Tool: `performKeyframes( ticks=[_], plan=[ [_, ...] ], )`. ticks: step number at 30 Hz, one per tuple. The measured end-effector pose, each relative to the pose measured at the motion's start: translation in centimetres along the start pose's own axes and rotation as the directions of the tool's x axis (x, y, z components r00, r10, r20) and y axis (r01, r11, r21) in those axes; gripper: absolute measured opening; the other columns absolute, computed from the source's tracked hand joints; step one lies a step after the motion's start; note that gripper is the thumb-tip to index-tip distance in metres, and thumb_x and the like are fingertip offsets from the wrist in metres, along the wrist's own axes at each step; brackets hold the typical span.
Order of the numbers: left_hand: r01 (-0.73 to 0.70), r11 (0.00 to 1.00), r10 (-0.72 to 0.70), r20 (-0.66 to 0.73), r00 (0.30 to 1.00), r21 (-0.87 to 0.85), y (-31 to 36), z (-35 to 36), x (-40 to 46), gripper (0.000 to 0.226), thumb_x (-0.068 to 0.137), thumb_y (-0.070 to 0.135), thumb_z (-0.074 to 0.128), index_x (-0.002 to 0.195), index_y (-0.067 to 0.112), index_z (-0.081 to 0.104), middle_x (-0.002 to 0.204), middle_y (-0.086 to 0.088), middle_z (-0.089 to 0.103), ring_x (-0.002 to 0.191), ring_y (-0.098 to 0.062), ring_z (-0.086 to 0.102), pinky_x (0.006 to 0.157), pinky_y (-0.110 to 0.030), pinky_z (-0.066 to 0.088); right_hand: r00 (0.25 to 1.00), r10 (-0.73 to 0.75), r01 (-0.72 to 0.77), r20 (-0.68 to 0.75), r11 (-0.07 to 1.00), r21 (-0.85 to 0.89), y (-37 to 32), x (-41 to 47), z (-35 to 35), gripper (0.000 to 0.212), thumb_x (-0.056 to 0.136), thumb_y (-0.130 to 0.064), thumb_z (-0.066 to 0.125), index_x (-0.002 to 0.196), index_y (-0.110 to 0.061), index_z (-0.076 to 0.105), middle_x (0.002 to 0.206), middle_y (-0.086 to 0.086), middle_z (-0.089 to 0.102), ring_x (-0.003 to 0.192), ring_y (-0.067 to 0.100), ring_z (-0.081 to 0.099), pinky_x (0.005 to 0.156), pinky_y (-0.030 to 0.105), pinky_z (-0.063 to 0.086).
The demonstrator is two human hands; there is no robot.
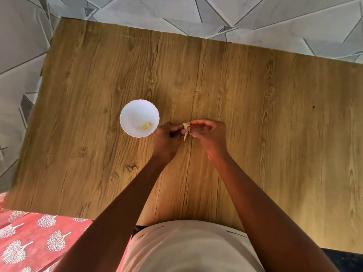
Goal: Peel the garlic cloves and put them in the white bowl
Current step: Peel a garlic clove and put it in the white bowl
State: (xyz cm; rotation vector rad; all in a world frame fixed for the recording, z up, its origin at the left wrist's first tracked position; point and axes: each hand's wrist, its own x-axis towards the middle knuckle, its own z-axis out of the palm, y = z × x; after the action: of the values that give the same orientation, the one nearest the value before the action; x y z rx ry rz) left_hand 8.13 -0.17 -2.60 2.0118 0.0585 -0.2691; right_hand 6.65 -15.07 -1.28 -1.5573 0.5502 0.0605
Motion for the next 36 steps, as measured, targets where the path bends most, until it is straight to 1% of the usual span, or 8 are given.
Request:
performKeyframes(
  ticks=[5, 10, 14, 17, 20, 26, 31, 36],
  plan=[
    [-0.017, 0.996, 0.016, 0.013, 1.000, 0.083, 0.0, -0.1, 0.2, 0.020, 0.090, 0.013, 0.076, 0.110, 0.014, 0.080, 0.084, 0.007, 0.067, 0.074, -0.001, 0.059, 0.063, -0.006, 0.040, 1.000, -0.022, 0.022, -0.005, 0.997, -0.074, -0.2, -0.1, 0.1, 0.029, 0.067, -0.003, 0.090, 0.093, -0.002, 0.077, 0.082, 0.007, 0.077, 0.076, 0.019, 0.076, 0.070, 0.029, 0.061],
    [-0.108, 0.983, 0.114, -0.034, 0.993, 0.150, -0.2, 0.3, -0.5, 0.021, 0.091, 0.010, 0.074, 0.112, 0.010, 0.076, 0.093, -0.005, 0.073, 0.078, -0.016, 0.067, 0.070, -0.025, 0.053, 0.997, -0.049, 0.042, -0.054, 0.991, -0.130, -0.4, -0.4, 0.6, 0.024, 0.071, -0.004, 0.089, 0.092, -0.004, 0.077, 0.079, 0.002, 0.077, 0.074, 0.013, 0.076, 0.070, 0.025, 0.061],
    [-0.211, 0.960, 0.221, -0.038, 0.974, 0.185, -0.2, 0.5, -1.1, 0.018, 0.094, 0.009, 0.070, 0.111, 0.007, 0.074, 0.098, -0.007, 0.073, 0.082, -0.013, 0.068, 0.073, -0.023, 0.057, 0.996, -0.073, 0.060, -0.056, 0.975, -0.215, -0.4, -0.3, 0.7, 0.021, 0.074, -0.008, 0.087, 0.093, -0.008, 0.078, 0.079, -0.002, 0.076, 0.071, 0.007, 0.074, 0.067, 0.024, 0.061],
    [-0.197, 0.966, 0.212, -0.076, 0.974, 0.165, -0.3, 0.6, -1.2, 0.017, 0.095, 0.011, 0.070, 0.111, 0.007, 0.073, 0.098, -0.005, 0.073, 0.082, -0.013, 0.069, 0.074, -0.026, 0.059, 0.991, -0.110, 0.086, -0.074, 0.959, -0.270, -0.4, -0.4, 0.8, 0.023, 0.074, -0.011, 0.088, 0.094, -0.009, 0.078, 0.079, -0.003, 0.075, 0.069, 0.004, 0.072, 0.065, 0.023, 0.061],
    [-0.167, 0.980, 0.178, -0.099, 0.979, 0.112, -0.4, 0.6, -1.3, 0.018, 0.094, 0.014, 0.072, 0.112, 0.010, 0.074, 0.098, -0.003, 0.073, 0.084, -0.011, 0.070, 0.074, -0.025, 0.058, 0.985, -0.143, 0.115, -0.095, 0.960, -0.256, -0.1, -0.4, 0.4, 0.022, 0.077, -0.009, 0.085, 0.097, -0.007, 0.078, 0.082, -0.003, 0.076, 0.072, 0.005, 0.073, 0.067, 0.023, 0.060],
    [-0.182, 0.963, 0.215, -0.155, 0.964, 0.201, 0.0, 0.9, -1.8, 0.017, 0.092, 0.016, 0.076, 0.108, 0.008, 0.076, 0.097, -0.005, 0.074, 0.079, -0.010, 0.069, 0.072, -0.011, 0.052, 0.992, -0.130, 0.129, 0.009, 0.980, -0.154, 0.6, -1.1, -0.9, 0.015, 0.091, -0.005, 0.072, 0.103, -0.012, 0.077, 0.086, 0.000, 0.077, 0.075, 0.020, 0.074, 0.065, 0.038, 0.063],
    [-0.163, 0.963, 0.204, -0.187, 0.961, 0.213, 0.1, 1.3, -2.5, 0.019, 0.092, 0.007, 0.074, 0.110, 0.008, 0.074, 0.099, -0.005, 0.070, 0.080, -0.012, 0.068, 0.072, -0.029, 0.060, 0.999, -0.037, 0.037, 0.004, 0.999, -0.008, 0.6, -1.5, -1.4, 0.016, 0.090, -0.001, 0.072, 0.106, -0.002, 0.075, 0.090, 0.008, 0.077, 0.081, 0.022, 0.077, 0.070, 0.033, 0.063],
    [-0.286, 0.938, 0.314, -0.134, 0.940, 0.195, 0.4, 1.4, -4.0, 0.034, 0.090, -0.005, 0.069, 0.121, 0.007, 0.070, 0.110, -0.004, 0.063, 0.088, -0.012, 0.065, 0.072, -0.022, 0.056, 1.000, 0.010, -0.010, 0.012, 0.997, 0.074, 0.5, -1.7, -1.7, 0.016, 0.089, -0.001, 0.073, 0.105, -0.003, 0.075, 0.092, 0.011, 0.077, 0.085, 0.026, 0.077, 0.070, 0.032, 0.061]
  ],
)
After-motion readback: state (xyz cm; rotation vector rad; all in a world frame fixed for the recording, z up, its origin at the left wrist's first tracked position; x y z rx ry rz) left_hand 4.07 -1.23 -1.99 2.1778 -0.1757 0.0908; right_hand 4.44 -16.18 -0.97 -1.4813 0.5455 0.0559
